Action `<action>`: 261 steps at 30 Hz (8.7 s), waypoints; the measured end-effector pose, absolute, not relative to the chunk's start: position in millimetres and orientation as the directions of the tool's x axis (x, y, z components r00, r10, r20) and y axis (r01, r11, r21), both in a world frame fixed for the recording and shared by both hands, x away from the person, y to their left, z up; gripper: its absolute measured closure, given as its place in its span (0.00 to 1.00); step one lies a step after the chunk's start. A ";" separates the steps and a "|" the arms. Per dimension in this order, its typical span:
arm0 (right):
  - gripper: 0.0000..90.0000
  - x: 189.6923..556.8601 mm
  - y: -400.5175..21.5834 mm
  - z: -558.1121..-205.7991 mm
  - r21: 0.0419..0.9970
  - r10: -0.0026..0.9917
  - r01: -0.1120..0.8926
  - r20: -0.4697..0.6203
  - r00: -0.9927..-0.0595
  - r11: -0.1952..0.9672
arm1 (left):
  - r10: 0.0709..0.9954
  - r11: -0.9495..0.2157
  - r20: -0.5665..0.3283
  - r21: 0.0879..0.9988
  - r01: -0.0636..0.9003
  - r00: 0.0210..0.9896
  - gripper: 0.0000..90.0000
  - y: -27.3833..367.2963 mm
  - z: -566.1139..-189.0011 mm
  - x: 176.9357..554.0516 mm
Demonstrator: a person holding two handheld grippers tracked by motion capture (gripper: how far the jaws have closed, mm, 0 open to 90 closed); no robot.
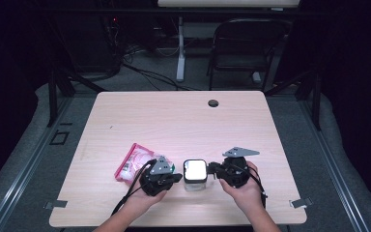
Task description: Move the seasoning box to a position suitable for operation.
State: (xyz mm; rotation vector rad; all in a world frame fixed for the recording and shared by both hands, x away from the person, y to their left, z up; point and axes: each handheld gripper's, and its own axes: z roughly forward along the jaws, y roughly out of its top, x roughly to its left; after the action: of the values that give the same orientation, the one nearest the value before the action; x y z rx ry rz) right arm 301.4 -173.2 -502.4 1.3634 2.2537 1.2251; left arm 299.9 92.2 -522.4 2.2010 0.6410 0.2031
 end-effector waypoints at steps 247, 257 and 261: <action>0.67 312.5 -183.3 -493.0 0.820 0.798 0.555 0.239 -0.553 0.139 | 0.630 -0.405 -0.088 0.810 0.423 0.771 0.71 107.4 -491.0 321.2; 0.66 296.3 -199.9 -481.4 0.812 0.786 0.568 0.262 -0.559 0.133 | 0.667 -0.398 -0.045 0.823 0.406 0.744 0.66 150.8 -478.8 319.4; 0.64 290.3 -202.4 -482.6 0.822 0.782 0.551 0.247 -0.572 0.143 | 0.681 -0.392 -0.043 0.821 0.414 0.731 0.62 177.1 -488.3 314.2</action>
State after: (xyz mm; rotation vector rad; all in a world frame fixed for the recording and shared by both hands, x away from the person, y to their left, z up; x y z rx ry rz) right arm 290.3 -202.4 -482.6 1.3037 2.1799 1.3976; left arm 314.2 177.1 -488.3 2.0387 0.8294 0.3780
